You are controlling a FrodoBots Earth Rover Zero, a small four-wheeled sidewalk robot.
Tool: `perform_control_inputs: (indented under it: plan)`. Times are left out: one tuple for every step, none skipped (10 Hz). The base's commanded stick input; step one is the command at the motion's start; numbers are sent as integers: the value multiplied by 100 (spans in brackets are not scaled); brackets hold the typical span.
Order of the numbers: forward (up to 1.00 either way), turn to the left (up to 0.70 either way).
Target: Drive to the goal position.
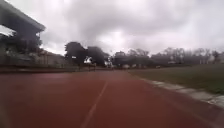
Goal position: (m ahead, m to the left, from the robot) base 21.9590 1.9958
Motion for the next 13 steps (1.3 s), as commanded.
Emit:
perform_control_inputs:
  plan:
    - [50,2]
    - [50,2]
    - [50,2]
    - [50,2]
    - [50,2]
    - [50,2]
    - [50,2]
    - [50,2]
    - [50,2]
    - [50,2]
    - [50,2]
    - [50,2]
    - [50,2]
